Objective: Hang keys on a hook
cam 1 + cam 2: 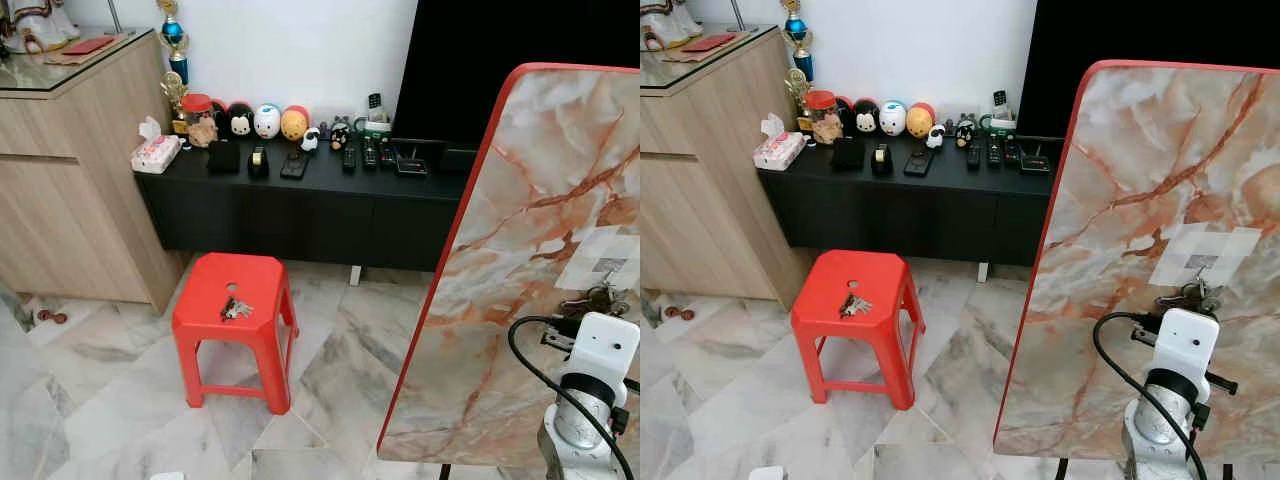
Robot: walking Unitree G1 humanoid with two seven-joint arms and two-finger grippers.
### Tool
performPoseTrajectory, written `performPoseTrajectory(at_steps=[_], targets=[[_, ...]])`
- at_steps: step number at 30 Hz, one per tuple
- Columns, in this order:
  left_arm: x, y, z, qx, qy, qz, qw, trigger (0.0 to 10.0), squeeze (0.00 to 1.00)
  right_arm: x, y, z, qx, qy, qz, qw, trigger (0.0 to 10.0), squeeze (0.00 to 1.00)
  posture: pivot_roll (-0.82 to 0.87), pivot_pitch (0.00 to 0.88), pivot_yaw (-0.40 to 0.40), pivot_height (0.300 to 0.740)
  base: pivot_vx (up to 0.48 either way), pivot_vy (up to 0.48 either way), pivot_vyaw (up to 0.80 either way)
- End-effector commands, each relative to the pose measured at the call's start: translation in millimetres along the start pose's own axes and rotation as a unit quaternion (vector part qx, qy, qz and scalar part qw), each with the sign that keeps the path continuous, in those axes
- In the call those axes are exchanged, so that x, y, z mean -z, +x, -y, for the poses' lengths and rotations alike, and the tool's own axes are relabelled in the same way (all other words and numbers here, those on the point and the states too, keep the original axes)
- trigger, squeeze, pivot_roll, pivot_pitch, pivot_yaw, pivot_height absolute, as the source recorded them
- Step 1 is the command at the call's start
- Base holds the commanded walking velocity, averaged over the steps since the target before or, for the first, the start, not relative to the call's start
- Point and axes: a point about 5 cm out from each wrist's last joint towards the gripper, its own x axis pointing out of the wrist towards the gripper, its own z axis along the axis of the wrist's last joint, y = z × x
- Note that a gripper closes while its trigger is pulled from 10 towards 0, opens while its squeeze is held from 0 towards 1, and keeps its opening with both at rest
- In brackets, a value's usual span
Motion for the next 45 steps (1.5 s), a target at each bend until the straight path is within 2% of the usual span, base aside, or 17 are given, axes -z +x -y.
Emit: performPoseTrajectory(at_steps=[1, 7, 10, 11, 12, 13, 15, 16, 19, 25, 26, 28, 33, 36, 38, 42, 45], targets=[[1.4, -0.1, 0.9, 0.004, 0.008, -0.005, 1.000, 10.0, 0.00, 4.9, -0.8, -3.8, -0.012, 0.003, -0.012, 1.000, 10.0, 1.00, 0.11, 0.000, -0.067, 0.740, 0.000, 0.000, 0.00], [1.3, 0.0, 1.0, 0.004, 0.008, -0.005, 1.000, 10.0, 0.00, 22.1, -7.3, -13.2, -0.058, -0.013, -0.046, 0.997, 10.0, 1.00, 0.11, 0.000, -0.067, 0.740, 0.000, 0.000, 0.00], [1.2, 0.0, 0.8, 0.003, 0.008, -0.005, 1.000, 10.0, 0.00, 30.4, -10.8, -20.3, -0.096, -0.002, -0.068, 0.993, 10.0, 1.00, 0.11, 0.000, -0.067, 0.740, 0.000, 0.000, 0.00], [1.2, 0.0, 0.7, 0.003, 0.008, -0.005, 1.000, 10.0, 0.00, 33.3, -12.1, -23.3, -0.113, 0.001, -0.077, 0.991, 10.0, 0.82, 0.11, 0.000, -0.067, 0.740, 0.000, 0.000, 0.00], [1.2, 0.0, 0.7, 0.003, 0.008, -0.005, 1.000, 10.0, 0.00, 38.4, -15.6, -29.1, -0.143, 0.005, -0.090, 0.986, 10.0, 0.24, 0.10, 0.000, -0.066, 0.740, 0.000, 0.000, 0.00], [1.2, 0.0, 0.8, 0.003, 0.008, -0.005, 1.000, 10.0, 0.00, 41.9, -18.1, -33.1, -0.164, 0.008, -0.099, 0.981, 10.0, 0.24, 0.10, 0.000, -0.066, 0.740, 0.000, 0.000, 0.00], [1.4, 0.0, 0.8, 0.003, 0.008, -0.005, 1.000, 10.0, 0.00, 50.2, -23.9, -39.0, -0.194, 0.025, -0.126, 0.972, 10.0, 0.00, 0.11, 0.000, -0.066, 0.740, 0.000, 0.000, 0.00], [1.5, -0.1, 0.9, 0.004, 0.008, -0.005, 1.000, 10.0, 0.00, 63.1, -35.0, -47.4, -0.240, 0.045, -0.169, 0.955, 10.0, 0.00, 0.11, 0.000, -0.067, 0.740, 0.000, 0.000, 0.00], [1.7, -0.2, 0.7, 0.003, 0.007, -0.005, 1.000, 10.0, 0.00, 78.9, -49.7, -52.5, -0.285, 0.012, -0.192, 0.939, 10.0, 0.00, 0.11, 0.000, -0.068, 0.740, 0.000, 0.000, 0.00], [1.8, -0.1, 0.7, 0.003, 0.009, -0.006, 1.000, 10.0, 0.00, 114.0, -61.5, -46.9, -0.259, 0.047, -0.290, 0.920, 10.0, 0.00, 0.10, 0.000, -0.061, 0.740, 0.000, 0.000, 0.00], [1.8, -0.1, 0.7, 0.003, 0.009, -0.006, 1.000, 10.0, 0.00, 114.0, -61.5, -46.9, -0.259, 0.047, -0.290, 0.920, 10.0, 0.00, 0.10, 0.000, -0.061, 0.740, 0.000, 0.000, 0.00], [1.7, -0.1, 0.7, 0.002, 0.010, -0.007, 1.000, 10.0, 0.00, 127.4, -66.7, -47.4, -0.263, 0.053, -0.328, 0.906, 10.0, 0.00, 0.10, 0.000, -0.058, 0.740, 0.000, 0.000, 0.00], [1.5, 0.1, 0.4, -0.002, 0.011, -0.008, 1.000, 10.0, 0.00, 150.3, -81.4, -43.2, -0.254, 0.026, -0.404, 0.879, 10.0, 0.00, 0.10, 0.000, -0.054, 0.740, 0.000, 0.000, 0.00], [2.1, -0.1, -0.3, -0.006, 0.013, -0.010, 1.000, 10.0, 0.00, 160.0, -98.7, -46.9, -0.291, -0.010, -0.436, 0.851, 10.0, 0.00, 0.10, 0.000, -0.043, 0.740, 0.000, 0.000, 0.00], [2.3, -0.2, -0.5, -0.006, 0.014, -0.011, 1.000, 10.0, 0.00, 162.7, -105.7, -49.3, -0.307, -0.025, -0.444, 0.841, 10.0, 0.00, 0.10, 0.000, -0.040, 0.740, 0.000, 0.000, 0.00], [5.0, -0.5, -1.4, -0.014, 0.020, -0.022, 0.999, 10.0, 0.00, 165.4, -108.2, -47.8, -0.270, -0.015, -0.462, 0.845, 10.0, 0.00, 0.11, 0.000, -0.046, 0.740, 0.000, 0.000, 0.00], [6.1, -0.9, -1.7, -0.016, 0.015, -0.023, 0.999, 10.0, 0.00, 164.3, -107.9, -50.2, -0.278, -0.016, -0.455, 0.846, 10.0, 0.00, 0.11, 0.000, -0.046, 0.740, 0.000, 0.000, 0.00]])
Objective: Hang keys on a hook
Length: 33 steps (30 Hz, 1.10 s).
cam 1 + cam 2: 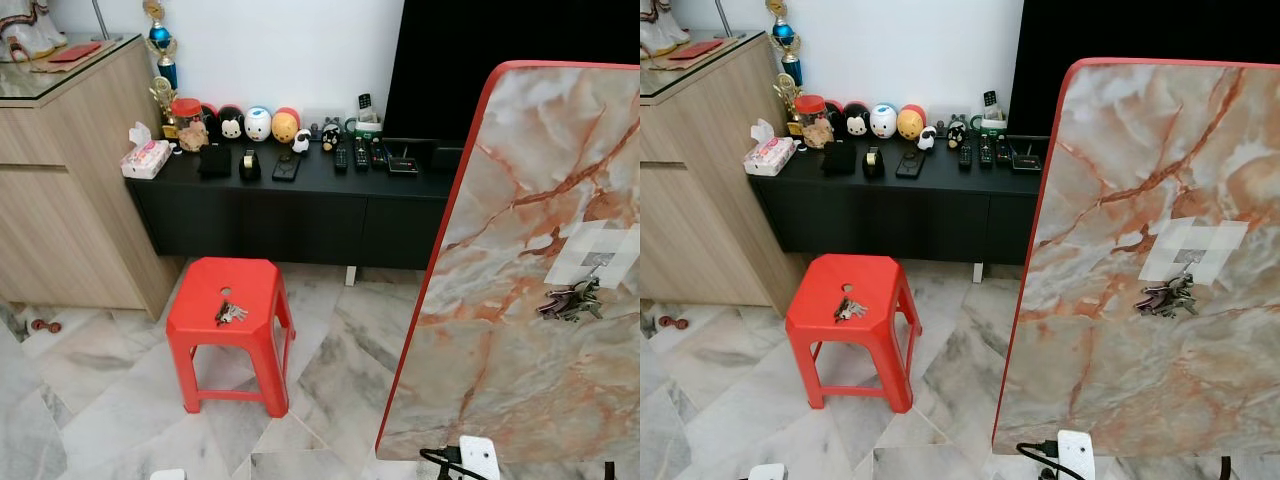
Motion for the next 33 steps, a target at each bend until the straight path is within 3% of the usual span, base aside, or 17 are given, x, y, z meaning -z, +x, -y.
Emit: performPoseTrajectory(at_steps=[1, 7, 14, 17, 33], targets=[[8.0, -1.8, -0.8, -0.003, 0.004, -0.020, 1.000, 10.0, 0.00, -4.8, 0.7, -1.5, -0.006, -0.007, 0.008, 1.000, 10.0, 0.00, 0.10, 0.000, -0.046, 0.740, 0.000, 0.000, 0.00], [9.5, -1.6, 1.3, 0.000, 0.008, -0.025, 1.000, 10.0, 0.00, 3.6, -1.1, 13.0, 0.012, 0.003, -0.005, 1.000, 10.0, 0.00, 0.11, 0.000, -0.052, 0.740, 0.000, 0.041, 0.00], [10.0, -1.6, 2.9, 0.008, 0.031, -0.028, 0.999, 10.0, 0.00, 12.0, -5.1, 36.6, 0.024, 0.006, -0.014, 1.000, 10.0, 0.00, 0.12, 0.000, -0.049, 0.740, 0.000, 0.463, 0.00], [10.3, -1.8, 2.8, 0.006, 0.030, -0.027, 0.999, 10.0, 0.00, 15.9, -6.2, 39.4, 0.025, 0.006, -0.019, 0.999, 10.0, 0.00, 0.13, 0.000, -0.048, 0.740, 0.000, 0.359, 0.00], [11.2, -2.6, 0.4, 0.002, 0.021, -0.024, 0.999, 10.0, 0.00, 18.1, -4.4, 24.6, 0.025, 0.036, -0.020, 0.999, 10.0, 0.00, 0.13, 0.000, -0.041, 0.740, 0.000, 0.341, 0.00]])
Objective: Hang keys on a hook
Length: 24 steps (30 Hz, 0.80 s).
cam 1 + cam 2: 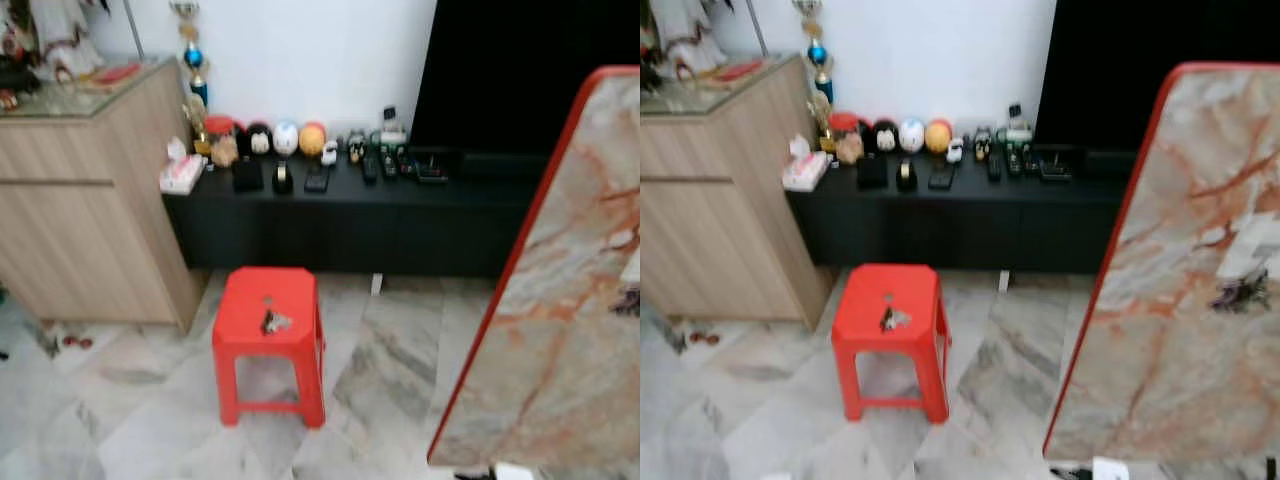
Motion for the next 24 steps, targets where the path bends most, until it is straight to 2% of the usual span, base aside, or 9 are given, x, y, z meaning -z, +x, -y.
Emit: performPoseTrajectory(at_steps=[1, 14, 24], targets=[[-0.1, 0.7, 4.4, 0.006, -0.003, -0.001, 1.000, 10.0, 0.00, -6.0, 0.0, 6.8, 0.012, 0.005, 0.011, 1.000, 10.0, 0.00, 0.13, 0.000, -0.040, 0.740, 0.000, 0.315, 0.00], [1.7, 0.2, 4.5, 0.007, -0.005, -0.002, 1.000, 10.0, 0.00, -11.7, 0.0, 11.7, 0.015, 0.018, 0.019, 1.000, 10.0, 0.00, 0.14, 0.000, -0.039, 0.740, 0.000, 0.304, 0.00], [2.6, -0.3, 2.7, 0.005, -0.006, -0.003, 1.000, 10.0, 0.00, -6.2, 0.5, 1.1, 0.011, 0.026, 0.015, 0.999, 10.0, 0.00, 0.14, 0.000, -0.032, 0.740, 0.000, 0.303, 0.00]])
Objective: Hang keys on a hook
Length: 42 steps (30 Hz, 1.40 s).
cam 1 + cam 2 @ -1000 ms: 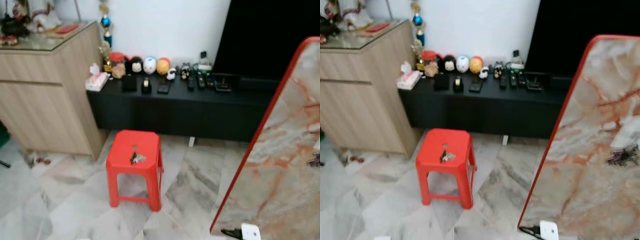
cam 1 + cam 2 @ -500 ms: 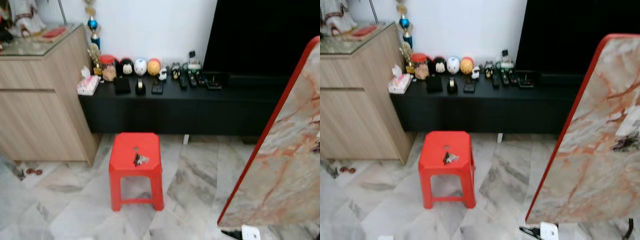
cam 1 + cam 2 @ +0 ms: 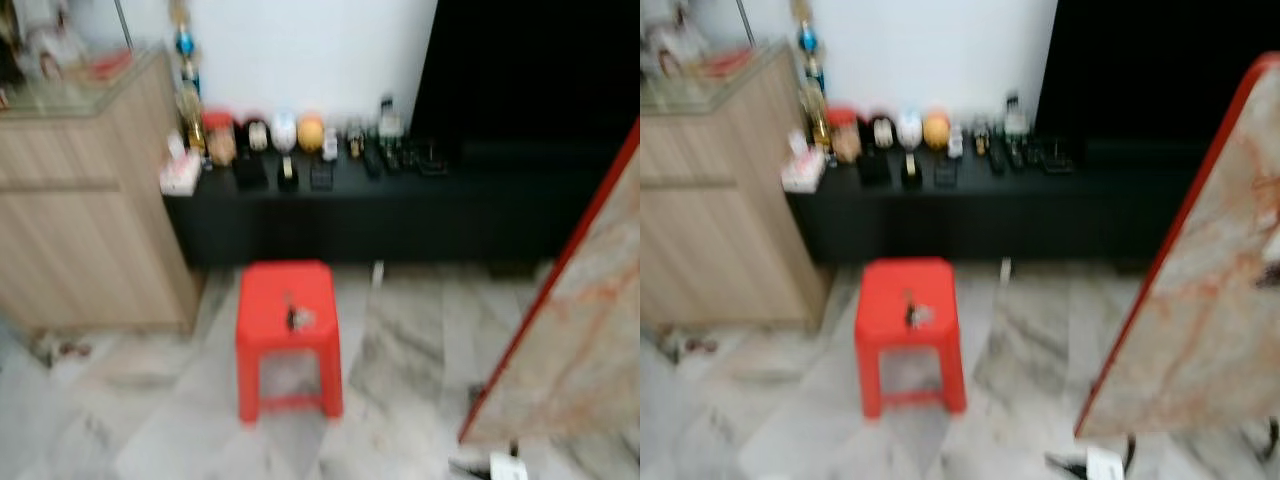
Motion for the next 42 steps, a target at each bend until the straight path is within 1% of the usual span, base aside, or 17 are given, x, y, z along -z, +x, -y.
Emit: performPoseTrajectory(at_steps=[1, 19, 25, 28, 31, 42], targets=[[5.3, -1.2, 0.0, 0.000, -0.005, -0.009, 1.000, 10.0, 0.00, -4.0, 0.1, 3.1, 0.005, 0.001, 0.009, 1.000, 10.0, 0.00, 0.14, 0.000, -0.032, 0.740, 0.000, 0.304, 0.00], [2.1, -0.4, -0.2, -0.003, -0.013, -0.004, 1.000, 10.0, 0.00, -7.5, 0.5, 2.4, 0.004, 0.005, 0.016, 1.000, 10.0, 0.00, 0.14, 0.000, -0.041, 0.740, 0.000, 0.303, 0.00], [1.1, -0.1, -0.2, -0.003, -0.015, -0.002, 1.000, 10.0, 0.00, -8.8, 0.4, 4.9, 0.005, 0.006, 0.017, 1.000, 10.0, 0.00, 0.15, 0.000, -0.043, 0.740, 0.000, 0.300, 0.00], [-0.1, 0.2, -0.6, -0.005, -0.017, 0.000, 1.000, 10.0, 0.00, -10.3, -0.2, 13.0, 0.009, 0.008, 0.019, 1.000, 10.0, 0.00, 0.14, 0.000, -0.043, 0.740, 0.000, 0.299, 0.00], [-0.7, 0.4, -0.8, -0.006, -0.017, 0.000, 1.000, 10.0, 0.00, -10.7, -0.4, 15.7, 0.010, 0.008, 0.019, 1.000, 10.0, 0.00, 0.14, 0.000, -0.042, 0.740, 0.000, 0.301, 0.00], [-2.2, 0.7, -1.7, -0.005, -0.016, 0.001, 1.000, 10.0, 0.00, -10.8, -0.7, 17.7, 0.010, 0.014, 0.020, 1.000, 10.0, 0.00, 0.14, 0.000, -0.037, 0.740, 0.000, 0.299, 0.00]])
